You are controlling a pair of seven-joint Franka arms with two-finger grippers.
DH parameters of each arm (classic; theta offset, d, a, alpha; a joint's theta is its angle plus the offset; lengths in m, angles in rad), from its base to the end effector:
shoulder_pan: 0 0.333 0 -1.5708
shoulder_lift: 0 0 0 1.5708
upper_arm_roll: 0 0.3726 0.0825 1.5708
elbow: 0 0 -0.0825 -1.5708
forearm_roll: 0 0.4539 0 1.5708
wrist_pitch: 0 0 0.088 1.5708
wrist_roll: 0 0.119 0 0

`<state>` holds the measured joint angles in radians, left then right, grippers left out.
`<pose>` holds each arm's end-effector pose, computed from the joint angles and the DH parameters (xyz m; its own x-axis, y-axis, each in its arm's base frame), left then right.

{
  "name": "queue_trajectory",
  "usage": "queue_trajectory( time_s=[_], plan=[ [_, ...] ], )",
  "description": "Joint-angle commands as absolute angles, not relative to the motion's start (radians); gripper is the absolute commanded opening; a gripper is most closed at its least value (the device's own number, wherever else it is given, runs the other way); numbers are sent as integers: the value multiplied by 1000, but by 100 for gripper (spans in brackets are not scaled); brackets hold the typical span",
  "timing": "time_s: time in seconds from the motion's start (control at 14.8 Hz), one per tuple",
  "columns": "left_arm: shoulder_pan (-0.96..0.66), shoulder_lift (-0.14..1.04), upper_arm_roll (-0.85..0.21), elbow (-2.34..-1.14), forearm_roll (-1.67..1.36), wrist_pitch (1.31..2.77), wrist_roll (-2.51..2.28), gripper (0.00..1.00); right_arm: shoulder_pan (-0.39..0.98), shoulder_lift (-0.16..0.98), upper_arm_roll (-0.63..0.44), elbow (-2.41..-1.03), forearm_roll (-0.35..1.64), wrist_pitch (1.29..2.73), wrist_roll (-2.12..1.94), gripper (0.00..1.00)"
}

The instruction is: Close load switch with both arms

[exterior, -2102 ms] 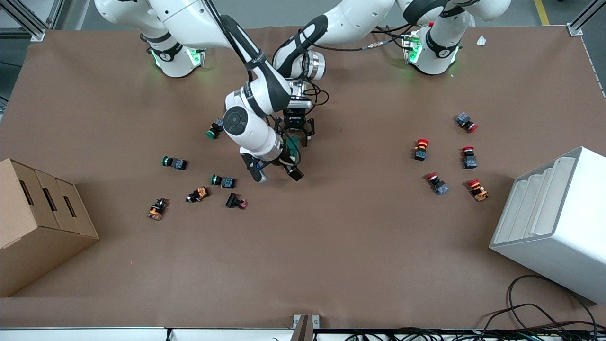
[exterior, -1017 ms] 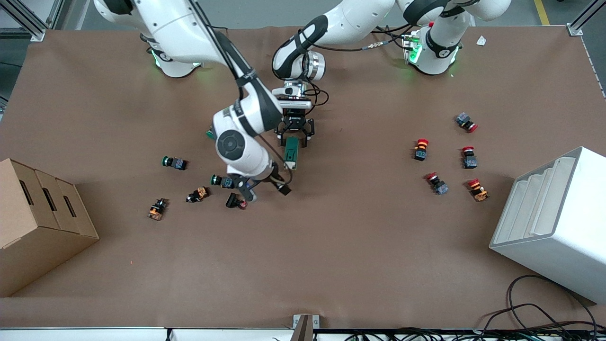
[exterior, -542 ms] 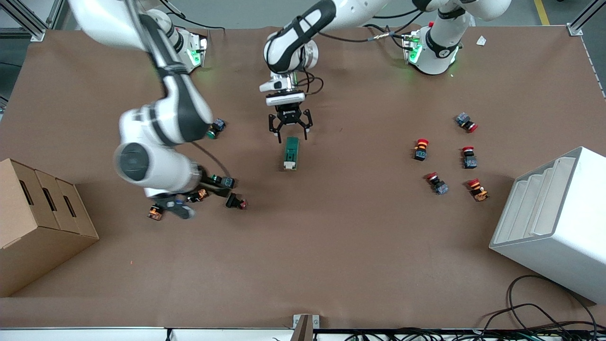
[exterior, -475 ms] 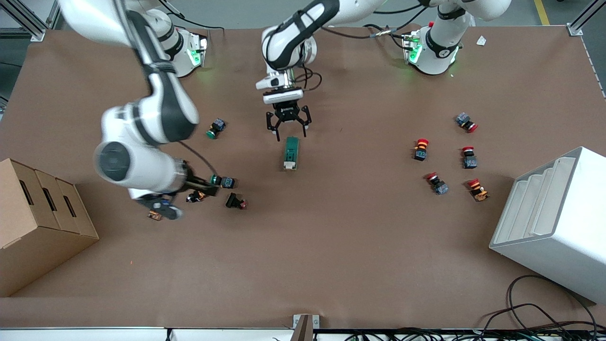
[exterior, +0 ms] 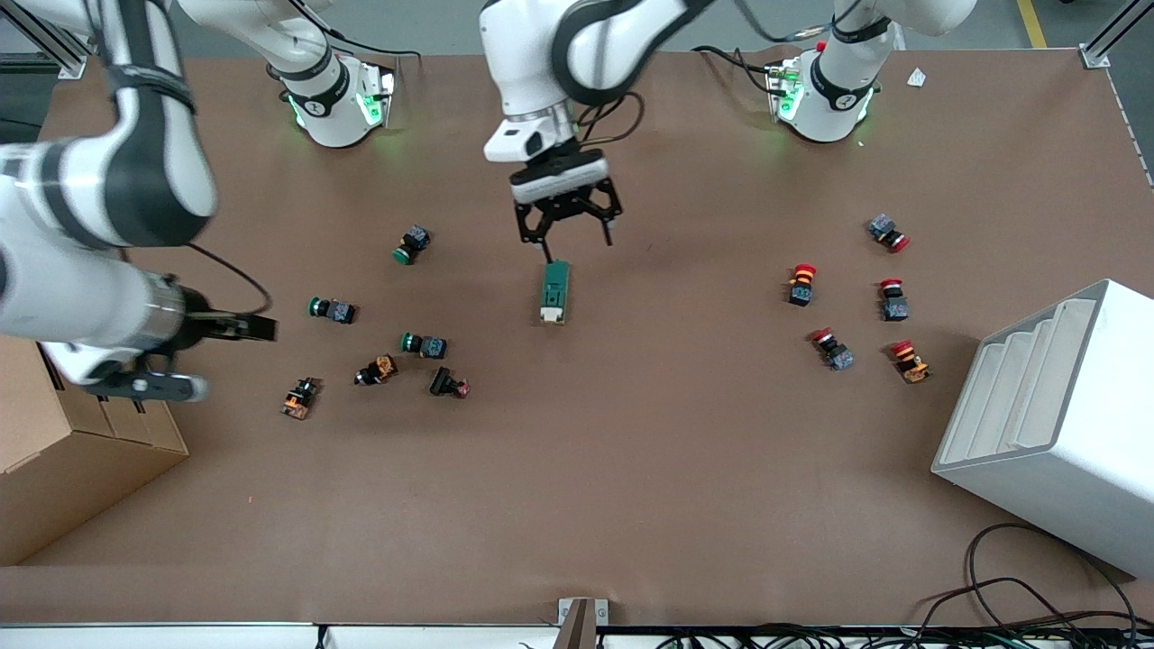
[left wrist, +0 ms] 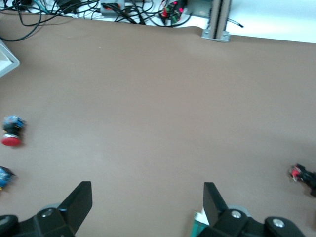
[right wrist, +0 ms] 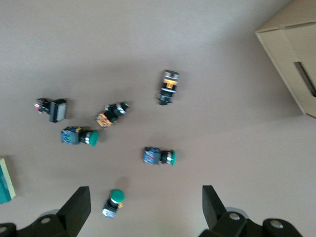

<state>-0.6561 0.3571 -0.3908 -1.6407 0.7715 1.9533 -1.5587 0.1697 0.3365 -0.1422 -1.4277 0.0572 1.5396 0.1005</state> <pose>0.4462 -0.5991 0.4478 0.8250 0.1687 0.5394 0.2543 -0.9631 -0.0877 0.7199 0.0411 0.5175 0.9728 -0.0744 -0.2193 -0.0734 -0.9972 0.0127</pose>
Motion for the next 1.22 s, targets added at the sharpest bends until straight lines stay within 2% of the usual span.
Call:
queue_trajectory(
  time_s=[0.0, 0.41, 0.68, 0.95, 1.15],
  plan=[
    [-514, 250, -397, -1651, 634, 1948, -1293, 100, 100, 328, -126, -1407, 37, 1490, 55, 100],
    [-192, 134, -399, -1648, 416, 1933, -834, 100, 19, 314, -126, -1361, 25, 1473, -79, 100],
    [-85, 103, -381, -1623, 342, 1858, -576, 100, -23, 313, -126, -1345, 21, 1448, -115, 100],
    [-77, 57, -200, -1620, 140, 1783, -301, 100, -34, 321, -124, -1302, 21, 1399, -114, 100],
    [-75, 17, -126, -1643, 94, 1730, -175, 100, -31, 321, -124, -1302, 21, 1396, -114, 100]
  ],
)
